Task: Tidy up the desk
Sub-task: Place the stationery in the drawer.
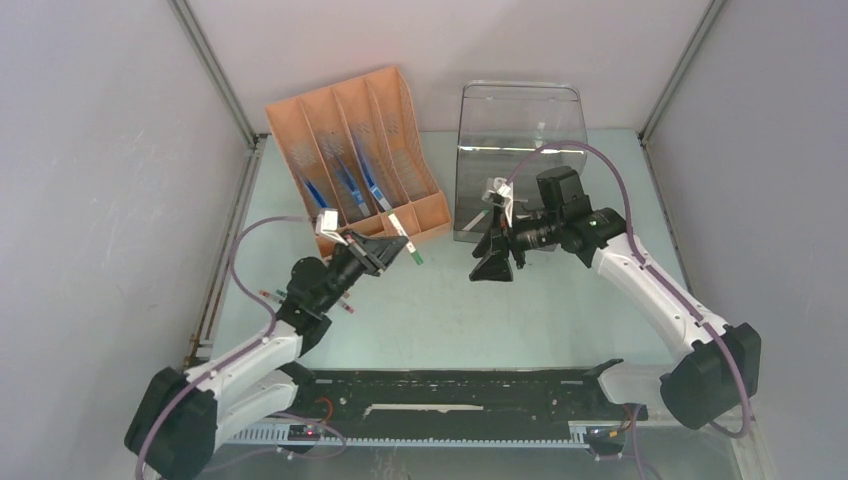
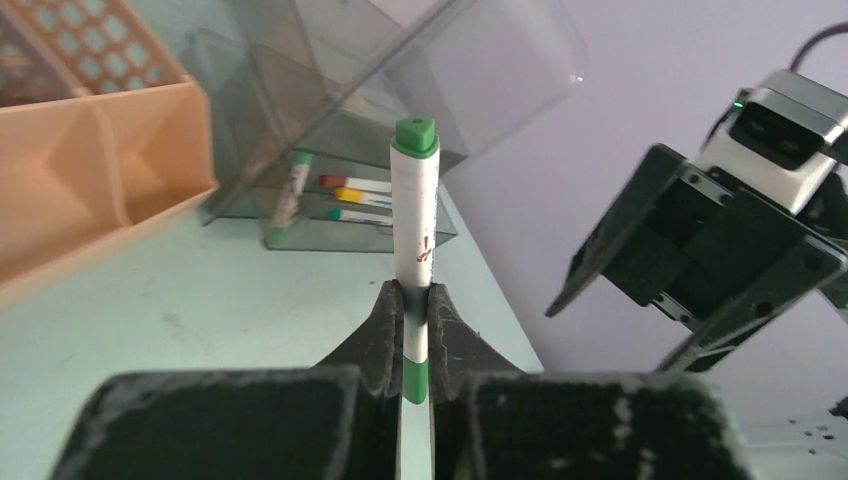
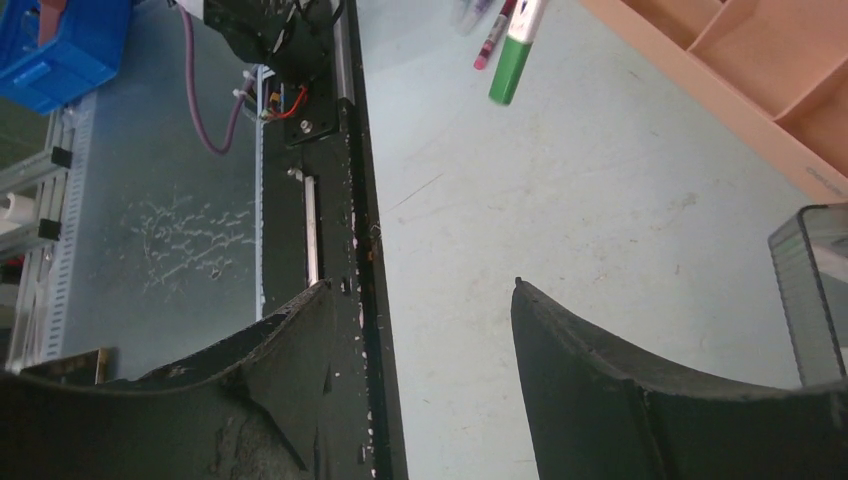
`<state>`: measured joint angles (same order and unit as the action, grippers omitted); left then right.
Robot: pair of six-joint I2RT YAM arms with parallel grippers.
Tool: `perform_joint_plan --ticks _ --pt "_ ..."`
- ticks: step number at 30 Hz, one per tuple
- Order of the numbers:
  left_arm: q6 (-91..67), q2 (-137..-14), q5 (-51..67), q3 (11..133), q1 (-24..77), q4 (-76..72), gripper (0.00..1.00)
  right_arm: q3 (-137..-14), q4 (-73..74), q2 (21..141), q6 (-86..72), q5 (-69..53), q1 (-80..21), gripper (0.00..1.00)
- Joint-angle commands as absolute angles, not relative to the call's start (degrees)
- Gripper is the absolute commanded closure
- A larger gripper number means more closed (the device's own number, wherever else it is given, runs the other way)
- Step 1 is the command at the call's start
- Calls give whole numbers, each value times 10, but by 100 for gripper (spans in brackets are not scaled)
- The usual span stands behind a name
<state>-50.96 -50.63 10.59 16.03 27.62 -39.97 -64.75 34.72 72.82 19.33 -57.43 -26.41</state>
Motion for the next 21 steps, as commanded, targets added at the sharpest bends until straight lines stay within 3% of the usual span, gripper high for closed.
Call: perform_joint_plan --ticks 1,21 --pt "-498 -566 78 212 327 -510 100 -648 324 732 159 -604 -241 28" --pt "-530 -779 85 298 441 -669 100 -636 276 760 93 -567 -213 28"
